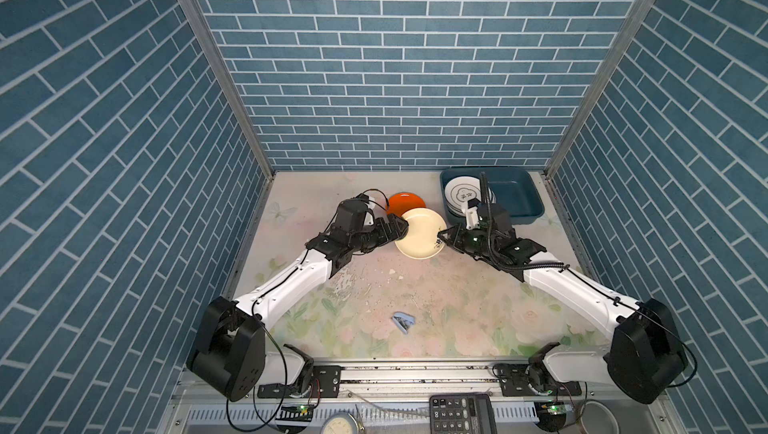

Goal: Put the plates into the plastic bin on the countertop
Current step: 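Pass the cream plate from the left gripper to the right gripper, then carry the cream plate with the right gripper and lower it into the bin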

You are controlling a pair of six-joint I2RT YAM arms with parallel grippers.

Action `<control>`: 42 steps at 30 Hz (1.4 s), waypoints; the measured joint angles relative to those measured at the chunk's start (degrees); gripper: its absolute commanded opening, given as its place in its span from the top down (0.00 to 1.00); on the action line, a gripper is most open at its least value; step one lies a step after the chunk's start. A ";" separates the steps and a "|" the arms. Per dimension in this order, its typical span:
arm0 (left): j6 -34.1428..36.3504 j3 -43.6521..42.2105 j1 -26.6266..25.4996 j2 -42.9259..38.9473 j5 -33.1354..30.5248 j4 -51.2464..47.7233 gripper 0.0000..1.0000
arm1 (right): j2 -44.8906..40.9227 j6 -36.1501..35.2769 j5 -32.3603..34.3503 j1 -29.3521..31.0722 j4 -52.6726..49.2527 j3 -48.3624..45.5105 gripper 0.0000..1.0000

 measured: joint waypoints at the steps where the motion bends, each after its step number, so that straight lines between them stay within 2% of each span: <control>1: 0.17 0.00 0.09 0.00 -0.07 -0.11 0.00 | -0.07 -0.26 0.17 -0.37 -0.52 0.00 1.00; 11: 1.88 1.88 1.66 -0.04 0.00 -2.03 0.00 | -5.92 -0.70 1.88 -5.66 -4.55 -0.61 1.00; 21: 2.23 0.76 4.09 -3.56 0.37 -3.61 0.00 | -15.06 -3.65 4.11 -15.52 -12.44 -3.02 1.00; 27: 2.45 -0.98 5.86 -6.40 0.52 -3.74 0.00 | -14.75 -6.91 5.01 -19.76 -17.94 -1.79 1.00; 33: 2.75 -1.27 8.74 -6.54 1.62 -3.76 0.00 | -13.68 -8.68 5.57 -21.90 -18.47 1.44 1.00; 42: 2.82 -2.91 11.65 -7.48 1.20 -3.69 0.00 | -5.22 -10.40 6.25 -26.86 -17.38 8.04 1.00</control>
